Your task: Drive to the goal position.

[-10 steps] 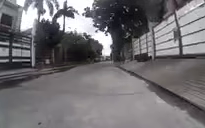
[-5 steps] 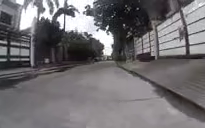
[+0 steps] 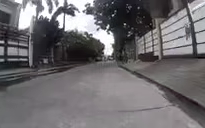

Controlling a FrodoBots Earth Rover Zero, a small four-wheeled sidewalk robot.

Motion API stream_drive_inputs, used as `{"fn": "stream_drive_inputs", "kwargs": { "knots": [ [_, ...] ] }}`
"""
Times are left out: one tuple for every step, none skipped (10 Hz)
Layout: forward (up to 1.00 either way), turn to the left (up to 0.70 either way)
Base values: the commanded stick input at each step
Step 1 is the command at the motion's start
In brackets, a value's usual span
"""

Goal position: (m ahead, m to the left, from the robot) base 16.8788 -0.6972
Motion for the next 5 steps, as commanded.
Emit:
{"fn": "stream_drive_inputs", "kwargs": {
  "knots": [
    [0.7,0.0],
    [0.7,0.0],
    [0.7,0.0],
    [0.7,-0.14],
    [0.7,-0.33]
  ]
}}
